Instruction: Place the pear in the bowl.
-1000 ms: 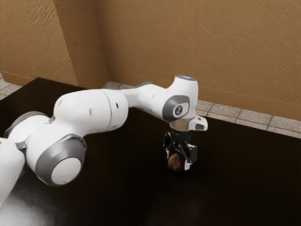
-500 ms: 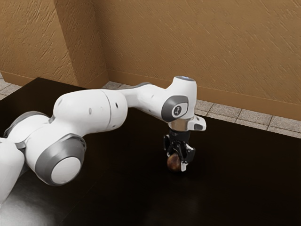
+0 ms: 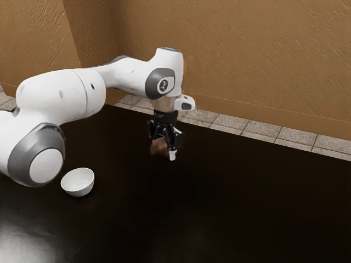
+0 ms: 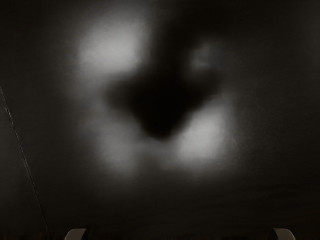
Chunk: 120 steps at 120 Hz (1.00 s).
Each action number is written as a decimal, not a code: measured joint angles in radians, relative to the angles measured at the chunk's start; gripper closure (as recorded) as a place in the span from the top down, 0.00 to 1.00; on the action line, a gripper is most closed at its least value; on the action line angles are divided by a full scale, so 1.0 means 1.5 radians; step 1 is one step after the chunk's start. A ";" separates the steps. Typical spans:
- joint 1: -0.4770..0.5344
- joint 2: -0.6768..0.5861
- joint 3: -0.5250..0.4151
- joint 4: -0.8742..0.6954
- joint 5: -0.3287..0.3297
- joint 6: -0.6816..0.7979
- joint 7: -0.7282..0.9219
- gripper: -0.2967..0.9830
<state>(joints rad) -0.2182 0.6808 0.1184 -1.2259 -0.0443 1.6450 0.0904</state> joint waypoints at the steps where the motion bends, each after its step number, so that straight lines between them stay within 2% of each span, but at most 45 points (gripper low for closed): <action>1: 0.003 -0.001 0.000 -0.001 0.001 0.000 0.001 0.44; 31: 0.088 -0.016 0.018 -0.033 0.013 0.015 0.050 0.51; 46: 0.121 -0.021 0.026 -0.061 0.014 0.041 0.077 0.51; 69: 0.140 -0.128 0.040 -0.243 0.028 0.111 0.116 0.47; 86: 0.142 -0.234 0.054 -0.401 0.068 0.190 0.138 0.48; 101: 0.153 -0.270 0.064 -0.478 0.104 0.250 0.155 0.46; 120: 0.160 -0.285 0.073 -0.525 0.122 0.305 0.173 0.44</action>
<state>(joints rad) 0.0222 0.2527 0.2274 -2.0136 0.1381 2.1030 0.3504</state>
